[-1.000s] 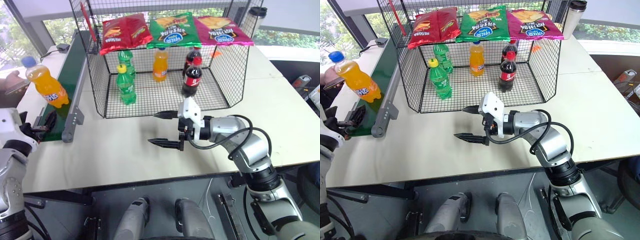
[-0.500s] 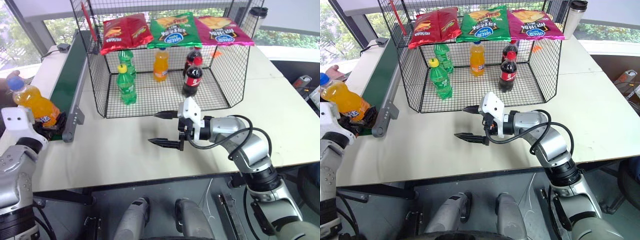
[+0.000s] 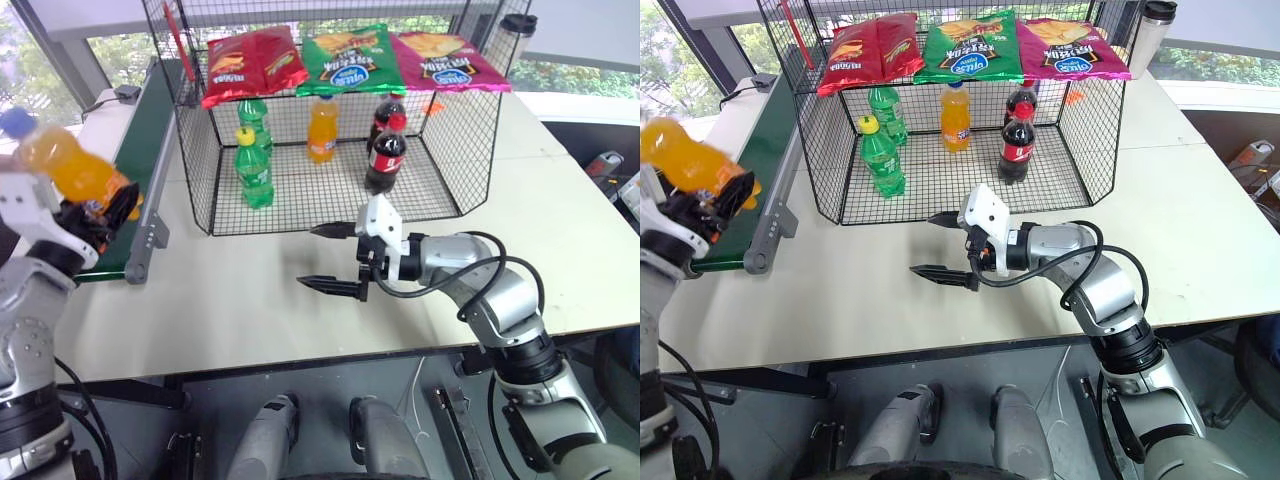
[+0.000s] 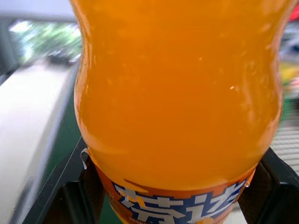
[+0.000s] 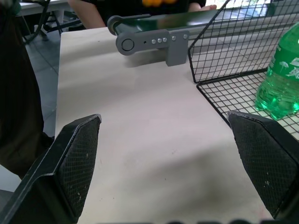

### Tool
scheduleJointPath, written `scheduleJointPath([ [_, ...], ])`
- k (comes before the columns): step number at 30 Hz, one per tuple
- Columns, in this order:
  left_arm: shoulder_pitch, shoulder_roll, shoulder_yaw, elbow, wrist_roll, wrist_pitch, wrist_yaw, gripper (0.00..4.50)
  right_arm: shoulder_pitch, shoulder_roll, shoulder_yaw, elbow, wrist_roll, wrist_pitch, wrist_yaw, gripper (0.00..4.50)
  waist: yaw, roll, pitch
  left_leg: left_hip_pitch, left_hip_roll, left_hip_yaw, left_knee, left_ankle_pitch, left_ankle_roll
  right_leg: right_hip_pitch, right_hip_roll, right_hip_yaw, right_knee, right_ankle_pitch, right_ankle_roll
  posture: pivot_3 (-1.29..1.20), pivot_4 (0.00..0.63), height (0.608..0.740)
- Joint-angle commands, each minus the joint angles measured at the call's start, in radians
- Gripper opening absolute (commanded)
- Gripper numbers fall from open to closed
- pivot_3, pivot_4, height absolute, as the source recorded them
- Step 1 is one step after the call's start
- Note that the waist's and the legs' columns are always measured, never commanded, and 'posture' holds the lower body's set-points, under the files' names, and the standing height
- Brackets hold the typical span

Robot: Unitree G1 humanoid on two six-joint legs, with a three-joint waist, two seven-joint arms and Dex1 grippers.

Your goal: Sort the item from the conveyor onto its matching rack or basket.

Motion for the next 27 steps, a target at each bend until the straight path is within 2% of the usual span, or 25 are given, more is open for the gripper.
scheduleJointPath([
  [1, -0.019, 0.027, -0.162, -0.068, 0.005, 0.001, -0.12, 2.97, -0.03, 0.01, -0.033, -0.035, 0.037, 0.011, -0.008, 4.5, 0.0, 0.0, 0.0, 0.0, 0.0, 0.0, 0.0, 0.0, 0.0, 0.0, 0.0, 0.0, 0.0, 0.0, 0.0, 0.0, 0.15, 0.739],
  [4, -0.032, 0.018, -0.327, -0.074, 0.057, -0.031, -0.213, 2.97, -0.043, 0.006, -0.021, -0.026, 0.023, 0.015, -0.016, 4.5, -0.001, 0.0, 0.0, 0.0, 0.0, 0.001, 0.0, 0.0, 0.0, 0.0, 0.0, 0.001, 0.0, 0.0, 0.0, 0.0, 0.15, 0.739],
  [9, -0.059, -0.008, -0.617, 0.008, 0.256, -0.208, -0.37, 2.97, -0.051, 0.004, -0.016, -0.015, 0.01, 0.027, -0.036, 4.5, -0.003, 0.001, 0.0, 0.0, 0.0, 0.001, -0.001, 0.0, 0.0, -0.001, 0.0, 0.002, 0.0, 0.0, 0.0, 0.0, 0.15, 0.739],
  [13, -0.095, -0.038, -0.691, 0.077, 0.344, -0.319, -0.422, 2.97, -0.046, -0.006, -0.012, -0.019, -0.007, 0.019, -0.041, 4.5, -0.002, 0.001, 0.0, 0.0, 0.0, 0.001, -0.001, 0.0, 0.0, -0.001, 0.0, 0.003, 0.0, 0.0, 0.0, 0.0, 0.15, 0.739],
  [22, -0.168, -0.129, -0.72, 0.137, 0.383, -0.354, -0.459, 2.97, -0.036, 0.001, -0.019, -0.033, -0.014, 0.024, -0.069, 4.5, 0.0, 0.001, 0.0, 0.0, 0.0, 0.001, -0.001, 0.001, 0.002, -0.001, 0.0, 0.002, 0.0, 0.0, 0.001, 0.0, 0.15, 0.739],
  [27, -0.164, -0.149, -0.723, 0.126, 0.393, -0.351, -0.47, 2.97, -0.037, 0.002, -0.023, -0.027, -0.019, 0.02, -0.088, 4.5, -0.003, 0.001, 0.0, 0.0, 0.0, 0.001, -0.001, 0.002, 0.003, -0.001, 0.0, 0.002, 0.0, 0.002, 0.003, 0.0, 0.15, 0.739],
])
